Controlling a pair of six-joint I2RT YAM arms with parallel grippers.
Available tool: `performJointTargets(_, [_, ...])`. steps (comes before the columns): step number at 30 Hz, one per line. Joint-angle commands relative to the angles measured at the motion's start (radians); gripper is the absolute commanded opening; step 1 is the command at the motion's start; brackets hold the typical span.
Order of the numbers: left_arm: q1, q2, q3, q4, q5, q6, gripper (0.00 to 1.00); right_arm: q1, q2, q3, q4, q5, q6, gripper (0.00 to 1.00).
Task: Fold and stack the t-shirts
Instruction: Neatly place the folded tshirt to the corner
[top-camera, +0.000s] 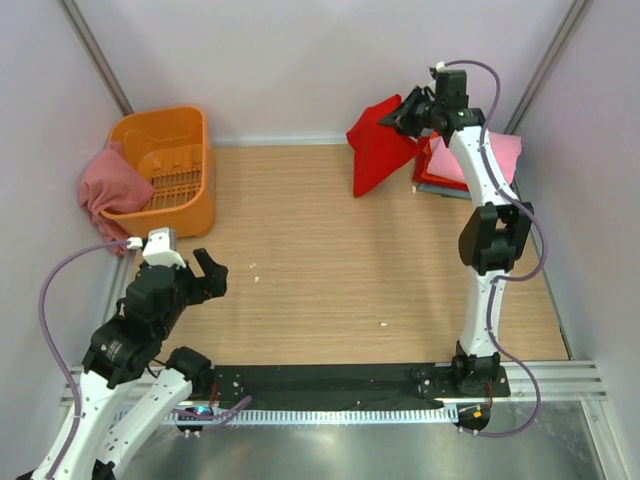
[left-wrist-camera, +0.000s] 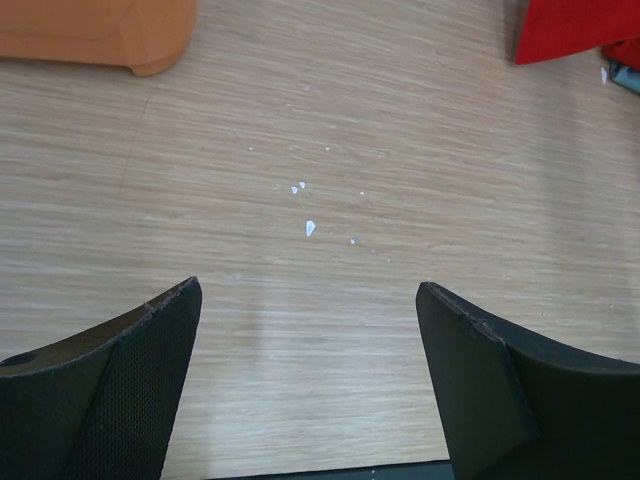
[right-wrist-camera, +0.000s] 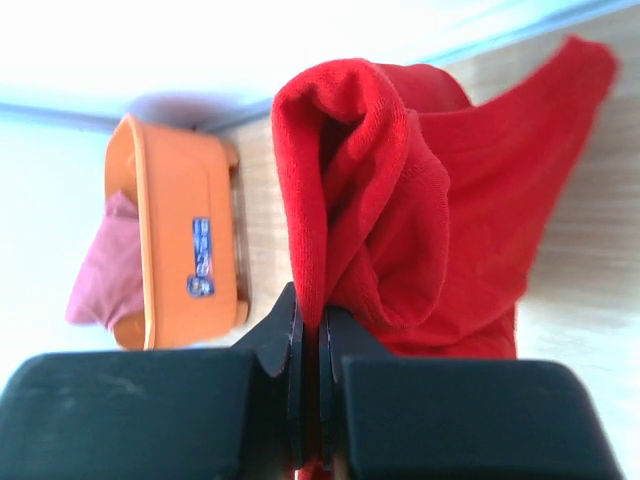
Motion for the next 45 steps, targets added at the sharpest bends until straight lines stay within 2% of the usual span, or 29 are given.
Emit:
performJointTargets(1, [0.002,0.014,0.002,0.043,-0.01,0.007,0.89,-0.023,0.08,0.17,-0.143,0.023,-0.017,0.01])
performJointTargets(3, [0.002,0.01,0.0,0.048,-0.012,0.007,0.89,-0.046,0.124,0.276,-0.171,0.021,-0.016,0.01])
performJointTargets(10, [0.002,0.007,-0.003,0.051,-0.007,0.009,0.88,-0.137,0.195,0.441,-0.183,-0.021,-0.006,0.01])
performJointTargets(21, [0.002,0.016,-0.005,0.049,-0.007,0.009,0.87,-0.249,0.188,0.513,-0.061,-0.172,0.081,0.01])
performJointTargets(32, [0.002,0.034,-0.003,0.049,-0.004,0.01,0.86,-0.404,0.094,0.442,-0.067,-0.219,0.05,0.01])
performJointTargets(45, [0.002,0.047,-0.003,0.049,-0.003,0.01,0.86,-0.464,0.039,0.386,-0.062,-0.255,0.044,0.01])
